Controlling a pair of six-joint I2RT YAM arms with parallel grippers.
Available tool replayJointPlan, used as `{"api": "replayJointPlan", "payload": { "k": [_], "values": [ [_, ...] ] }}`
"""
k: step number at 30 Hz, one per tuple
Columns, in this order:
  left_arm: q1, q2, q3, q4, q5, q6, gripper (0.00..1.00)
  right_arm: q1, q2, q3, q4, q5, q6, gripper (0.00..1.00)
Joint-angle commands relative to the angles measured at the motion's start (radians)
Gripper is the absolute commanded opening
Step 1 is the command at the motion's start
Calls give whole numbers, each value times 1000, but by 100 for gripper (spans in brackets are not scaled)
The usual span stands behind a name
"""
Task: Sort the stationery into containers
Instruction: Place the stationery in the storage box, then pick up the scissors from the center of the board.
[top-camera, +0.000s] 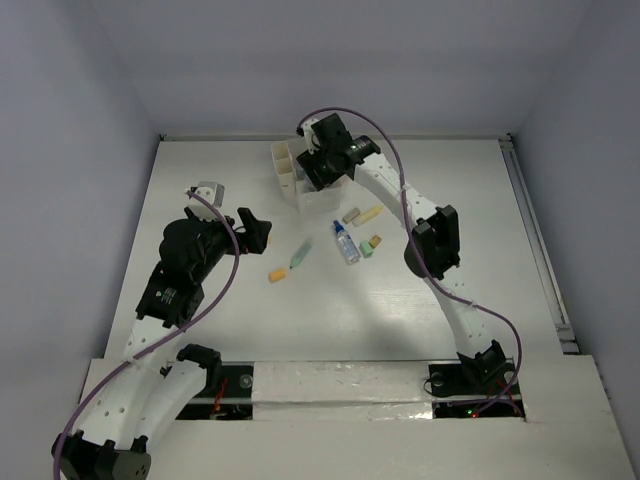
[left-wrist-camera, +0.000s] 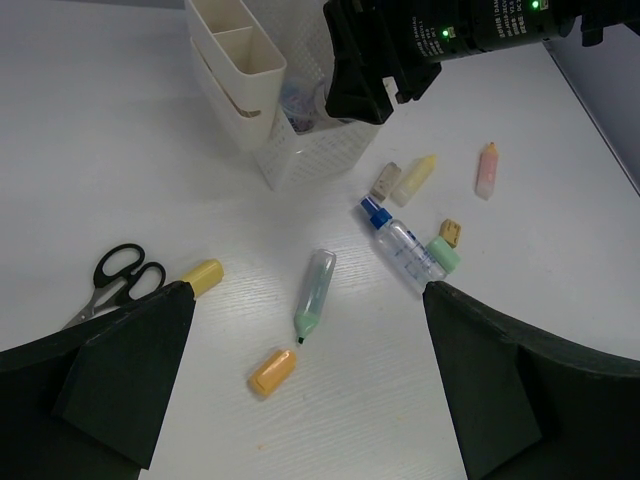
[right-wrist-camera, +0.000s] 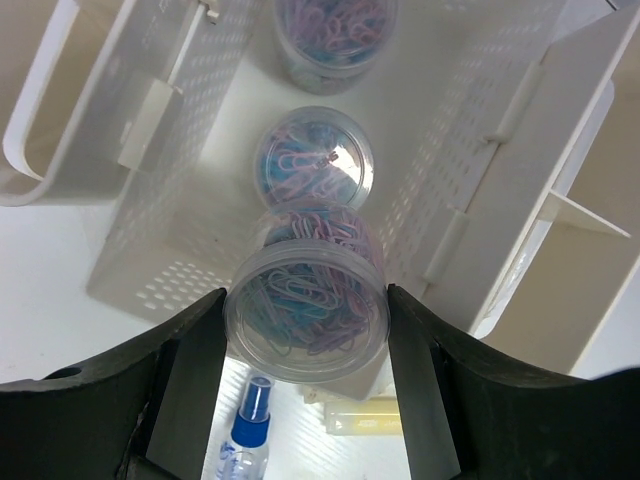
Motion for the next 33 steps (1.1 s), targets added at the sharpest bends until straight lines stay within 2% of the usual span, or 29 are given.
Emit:
{"api": "replayJointPlan", "payload": {
  "k": [1,3,5,6,8,9,10,15,19,21,22,23,26,27,28,31,33],
  "values": [
    [6,-6,31,46,14,0,99,8,22,55,-35,5,-33,40],
    [6,-6,31,46,14,0,99,8,35,54,-40,3,-32,43],
    [6,-4,30,46,14,0,99,8,39,54,-35,6,-27,49],
    [6,-4,30,46,16,0,99,8,31,43,-25,21,-22,67],
    [6,-4,31,48,11,-1,99,8,14,25,23,29,-15,84],
    [6,-4,31,48,10,0,99,8,-10,8,65,26,-4,97],
    [6,-1,31,48,10,0,99,8,-23,0,87,17,2,100],
    [6,3,34,44,4,-3,99,8,-108,-20,198,-75,53,100],
    [6,-1,33,38,-33,-7,99,8,-246,-168,354,-169,115,100],
    [6,5,27,37,-80,-29,99,17,-340,-333,424,-219,143,100],
    [6,5,27,35,-102,-29,99,17,-377,-334,454,-229,152,100],
    [6,10,25,32,-125,-59,99,17,-414,-438,481,-235,181,99],
    [15,14,24,14,-240,-122,99,17,-573,-608,609,-255,244,87],
    [15,22,27,9,-261,-156,99,17,-613,-714,633,-261,275,65],
    [15,26,31,-12,-301,-177,99,17,-688,-765,673,-262,292,49],
    [27,59,40,-32,-322,-252,99,17,-788,-946,715,-305,344,20],
    [27,94,27,-11,-297,-277,99,17,-875,-1029,725,-315,370,20]
  ]
}}
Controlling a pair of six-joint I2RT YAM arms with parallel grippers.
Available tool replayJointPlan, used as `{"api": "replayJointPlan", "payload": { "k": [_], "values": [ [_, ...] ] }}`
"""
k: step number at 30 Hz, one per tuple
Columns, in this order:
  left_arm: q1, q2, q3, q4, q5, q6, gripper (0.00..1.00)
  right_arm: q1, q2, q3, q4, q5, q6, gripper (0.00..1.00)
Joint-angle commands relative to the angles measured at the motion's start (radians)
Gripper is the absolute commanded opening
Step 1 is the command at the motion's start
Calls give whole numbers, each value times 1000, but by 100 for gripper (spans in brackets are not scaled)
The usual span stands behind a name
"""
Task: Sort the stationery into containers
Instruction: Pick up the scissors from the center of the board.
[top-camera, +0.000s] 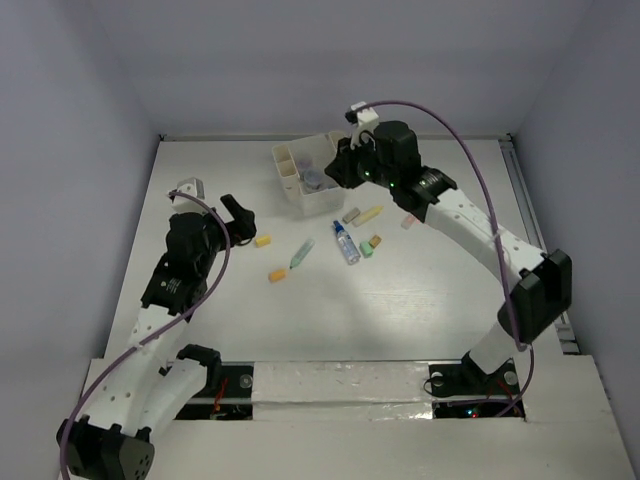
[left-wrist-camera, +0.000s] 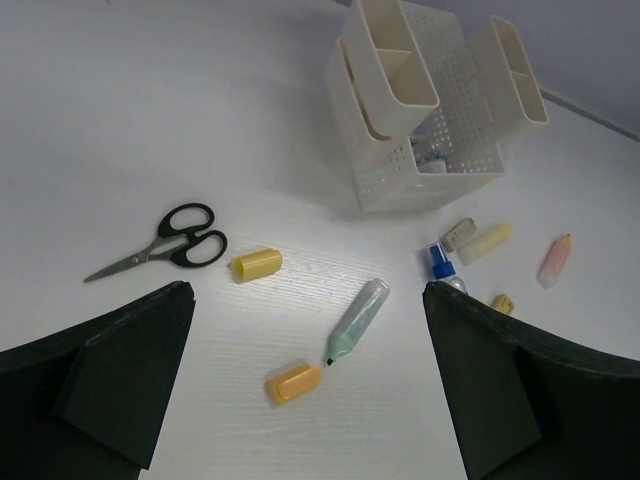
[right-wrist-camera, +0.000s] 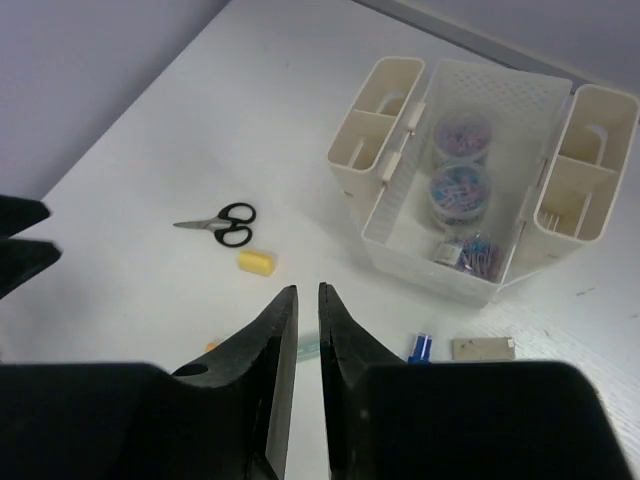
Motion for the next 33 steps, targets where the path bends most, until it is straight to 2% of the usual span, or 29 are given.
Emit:
{"api": "replayJointPlan", "payload": {
  "k": [1,4,5,6,8,9,13,17,18,20,22,27,33],
  "values": [
    [15,46,19,41,-24,-103,99,9,-99,-195,105,-57,92,20],
    [30,138,18,67,2,-109,99,9,-216,-309,112,-46,112,22],
    [41,172,25,67,16,-108,92,9,-245,-379,116,-49,116,22],
    [52,239,50,61,19,-106,68,9,-297,-411,117,-62,119,23],
    [87,334,79,44,19,-82,57,9,-346,-505,132,-82,136,27],
    [96,365,108,35,14,-77,36,9,-391,-534,142,-89,139,31],
    [96,491,154,18,11,-65,15,9,-472,-632,163,-71,133,34],
    [96,606,222,4,-21,-48,15,9,-515,-663,166,-76,135,35],
    [84,650,255,-4,-36,-43,22,9,-518,-671,174,-83,138,35],
    [72,709,297,-23,-85,-34,31,9,-520,-680,180,-99,141,36],
    [62,746,312,-27,-127,-31,34,9,-521,-685,182,-106,144,36],
    [52,878,366,-34,-167,-29,34,9,-534,-688,188,-117,146,37],
    [9,962,401,-37,-230,-26,31,9,-529,-692,197,-129,149,38]
  ]
}}
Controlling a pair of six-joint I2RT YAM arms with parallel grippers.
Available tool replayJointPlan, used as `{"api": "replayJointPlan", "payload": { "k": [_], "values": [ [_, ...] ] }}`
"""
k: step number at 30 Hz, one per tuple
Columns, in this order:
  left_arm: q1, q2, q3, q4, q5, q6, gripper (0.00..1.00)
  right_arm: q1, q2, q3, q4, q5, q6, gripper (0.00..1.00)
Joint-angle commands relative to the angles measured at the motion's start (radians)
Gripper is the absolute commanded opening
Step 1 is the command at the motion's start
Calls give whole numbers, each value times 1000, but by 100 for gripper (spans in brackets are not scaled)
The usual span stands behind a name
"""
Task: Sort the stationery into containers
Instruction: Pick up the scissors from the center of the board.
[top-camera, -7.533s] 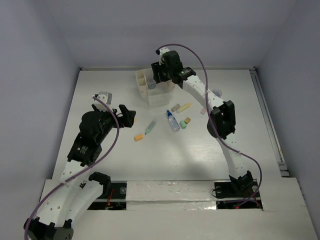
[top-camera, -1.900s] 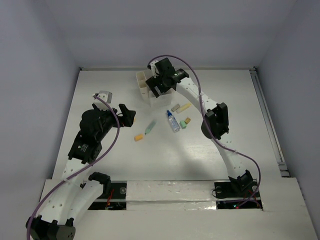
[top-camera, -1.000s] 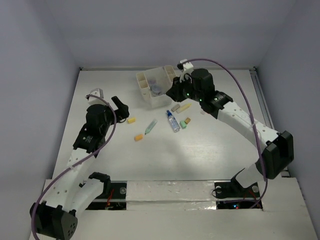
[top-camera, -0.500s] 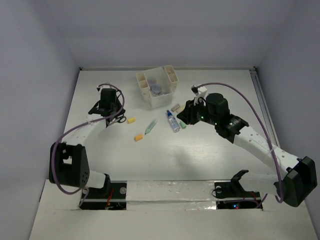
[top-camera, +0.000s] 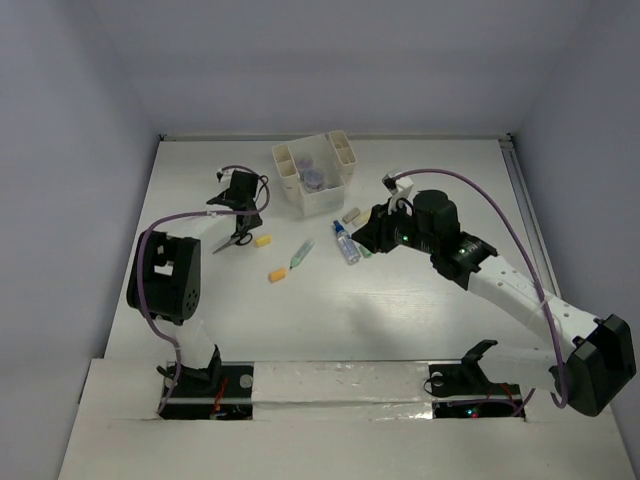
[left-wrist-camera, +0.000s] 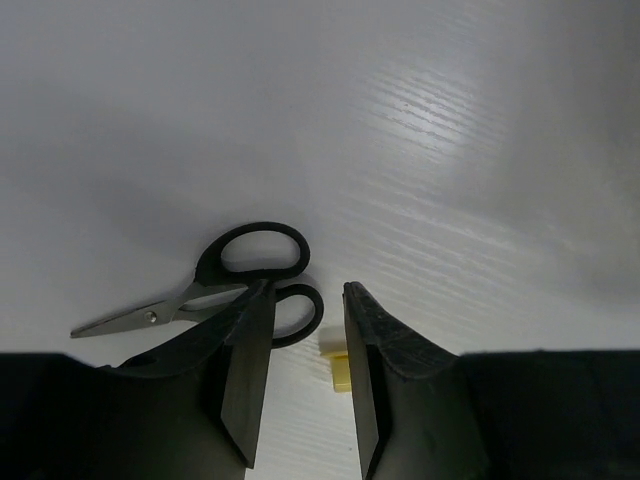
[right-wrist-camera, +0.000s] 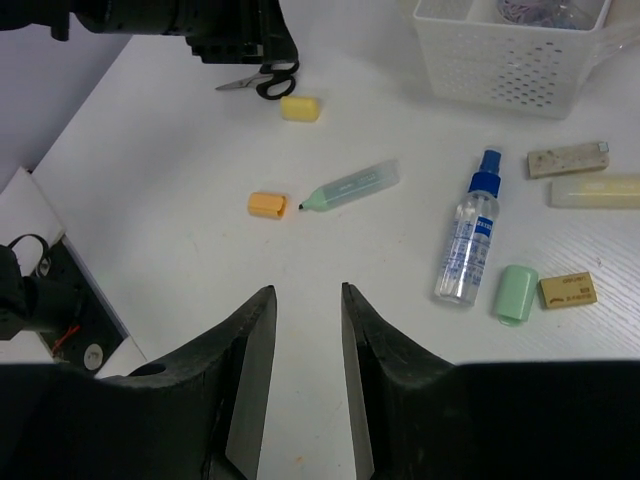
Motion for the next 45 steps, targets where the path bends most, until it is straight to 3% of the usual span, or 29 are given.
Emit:
{"api": "replayJointPlan", "payload": {
  "k": [1,19,24,26,29,32,39,45],
  "values": [
    [-18,21,59,-13,-66,13,30,9,-19,2,64,-26,7,38],
    [-27,151,92,-16,-168,16,23,9,-41,-6,61,-20,7,40],
    [-27,177,90,-3,-184,13,13,9,-49,-7,60,-17,6,40],
    [-27,174,86,10,-204,8,1,9,-49,-10,60,-14,6,40],
    [-18,159,81,17,-224,7,0,9,-49,-13,63,-14,6,40],
    [-9,116,110,-19,-276,16,0,9,-44,-17,70,-11,6,40],
    [0,-176,205,-67,-241,61,0,9,2,-9,125,-58,38,46],
    [19,-437,126,31,61,-85,0,18,8,10,191,-92,99,62]
  ]
}}
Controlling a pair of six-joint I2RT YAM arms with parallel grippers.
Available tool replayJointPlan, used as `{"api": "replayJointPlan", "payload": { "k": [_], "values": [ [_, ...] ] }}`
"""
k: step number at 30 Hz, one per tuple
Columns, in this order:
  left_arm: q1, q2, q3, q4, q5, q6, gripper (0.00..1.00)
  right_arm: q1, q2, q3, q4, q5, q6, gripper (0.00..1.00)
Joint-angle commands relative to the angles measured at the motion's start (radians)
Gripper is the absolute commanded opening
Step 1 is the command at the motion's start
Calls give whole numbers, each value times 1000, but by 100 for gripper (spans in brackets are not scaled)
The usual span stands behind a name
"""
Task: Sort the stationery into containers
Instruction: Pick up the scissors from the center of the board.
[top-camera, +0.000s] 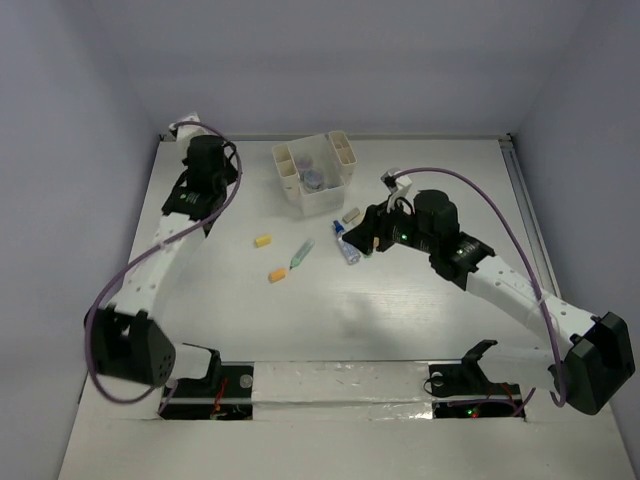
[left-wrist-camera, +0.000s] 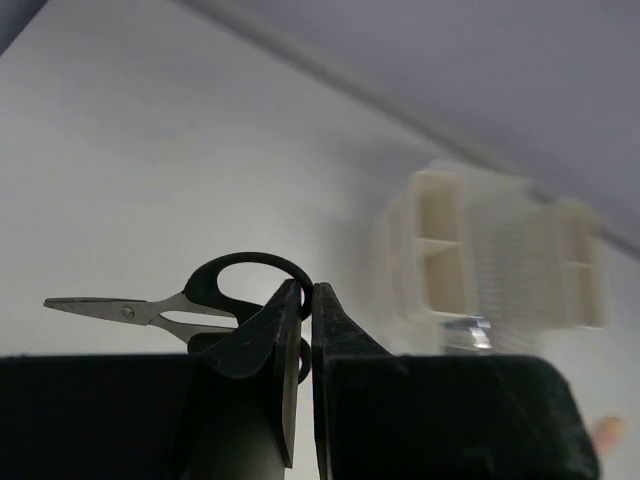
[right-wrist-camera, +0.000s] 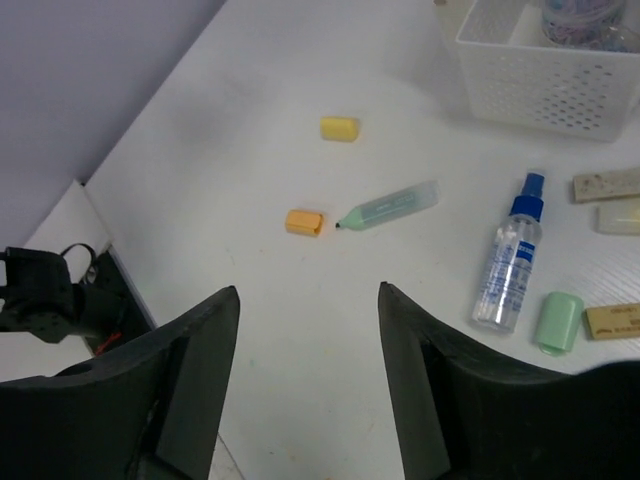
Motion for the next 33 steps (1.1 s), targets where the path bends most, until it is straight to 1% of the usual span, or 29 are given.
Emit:
{"api": "replayJointPlan", "payload": {
  "k": [1,2,3,4,5,6,8,9,10,13,16,18,19,20,22,24,25,29,33],
  "values": [
    [17,-147,-56,79,213,-129,0,18,4,24,165,-50,66,65],
    [17,-172,-76,128,296,-164,0,18,16,24,191,-73,98,67],
    [17,-216,-95,153,330,-198,0,34,27,24,219,-76,112,68],
    [17,-232,-134,174,359,-273,0,56,38,37,260,-66,121,71],
    [17,-252,-156,235,429,-308,0,68,50,50,268,-55,127,74],
    [17,-282,-176,262,451,-341,0,83,82,69,274,-44,127,75],
    [17,-309,-225,334,508,-428,0,133,114,122,297,9,120,81],
    [17,-339,-241,357,519,-453,0,148,148,138,309,26,117,82],
    [17,-355,-270,378,528,-474,0,160,165,155,335,43,112,85],
    [17,-410,-308,427,545,-526,0,199,245,242,328,72,95,88],
    [17,-450,-330,434,557,-542,0,245,304,322,314,91,48,89],
    [17,-465,-334,434,569,-539,0,265,337,366,270,109,2,89],
    [17,-468,-342,437,576,-539,0,278,355,418,251,118,-14,89],
    [17,-470,-343,440,583,-537,0,278,393,448,197,147,-38,89],
    [17,-478,-362,443,590,-537,0,288,423,515,143,184,-58,88],
    [17,-487,-382,454,597,-539,0,288,447,552,130,218,-83,86],
    [17,-488,-388,454,597,-539,0,288,447,552,121,218,-83,85],
    [17,-476,-399,475,616,-542,0,288,487,647,69,207,-116,83],
    [17,-468,-403,489,623,-545,0,288,515,685,50,220,-126,80]
  ]
}}
